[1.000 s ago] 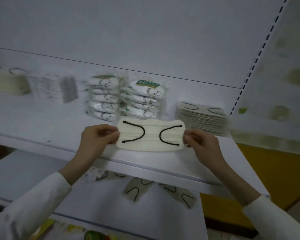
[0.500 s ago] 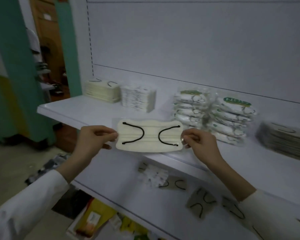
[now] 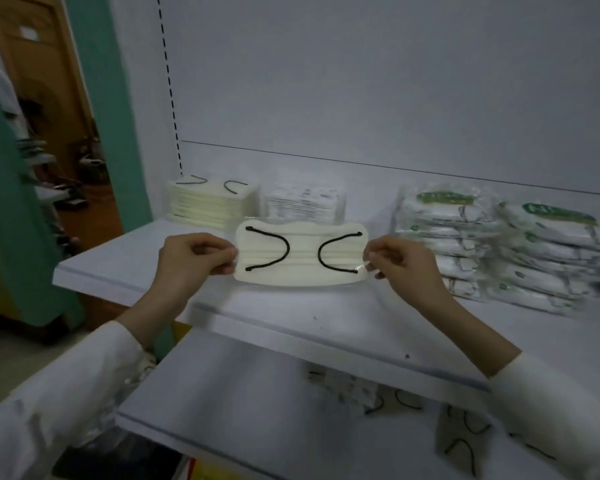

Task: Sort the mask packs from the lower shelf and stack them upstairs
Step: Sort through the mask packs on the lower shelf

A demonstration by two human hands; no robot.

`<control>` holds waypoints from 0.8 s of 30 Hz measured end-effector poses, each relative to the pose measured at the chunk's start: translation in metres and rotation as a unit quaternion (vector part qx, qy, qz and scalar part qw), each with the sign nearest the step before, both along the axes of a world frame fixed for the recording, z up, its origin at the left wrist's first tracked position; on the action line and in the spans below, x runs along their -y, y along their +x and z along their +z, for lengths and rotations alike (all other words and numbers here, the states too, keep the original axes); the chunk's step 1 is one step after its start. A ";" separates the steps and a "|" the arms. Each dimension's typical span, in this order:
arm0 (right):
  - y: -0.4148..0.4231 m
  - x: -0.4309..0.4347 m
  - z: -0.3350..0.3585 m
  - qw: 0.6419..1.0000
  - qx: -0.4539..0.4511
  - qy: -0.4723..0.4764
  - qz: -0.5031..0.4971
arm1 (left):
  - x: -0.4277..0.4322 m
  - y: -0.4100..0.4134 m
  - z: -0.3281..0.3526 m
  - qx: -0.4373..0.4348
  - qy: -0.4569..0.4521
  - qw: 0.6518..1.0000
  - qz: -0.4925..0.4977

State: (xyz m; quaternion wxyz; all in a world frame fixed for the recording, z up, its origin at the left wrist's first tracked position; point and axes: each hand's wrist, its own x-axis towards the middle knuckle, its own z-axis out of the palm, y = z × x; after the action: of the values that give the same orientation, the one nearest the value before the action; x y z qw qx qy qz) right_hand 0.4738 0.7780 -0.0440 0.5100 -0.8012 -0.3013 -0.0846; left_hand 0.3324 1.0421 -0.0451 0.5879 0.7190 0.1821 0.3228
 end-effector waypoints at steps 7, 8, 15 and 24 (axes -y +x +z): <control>0.039 -0.103 0.027 1.000 0.011 -0.003 -0.003 | -0.098 0.041 0.031 0.030 -0.014 0.999 0.007; 0.045 -0.122 0.032 1.000 0.013 0.002 -0.005 | -0.116 0.048 0.037 0.037 -0.008 0.999 0.012; 0.096 -0.260 0.067 0.996 -0.002 0.036 -0.077 | -0.265 0.127 0.080 0.016 0.091 0.995 0.037; 0.145 -0.343 0.050 0.967 0.019 -0.203 -0.155 | -0.343 0.199 0.054 -0.111 0.201 0.973 -0.012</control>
State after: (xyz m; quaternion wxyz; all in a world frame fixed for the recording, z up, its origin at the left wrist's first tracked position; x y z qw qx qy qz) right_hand 0.6186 1.1207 0.0060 0.3114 -0.9231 -0.1941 -0.1153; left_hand 0.5319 1.3851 0.0084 0.4114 0.8560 0.1691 0.2634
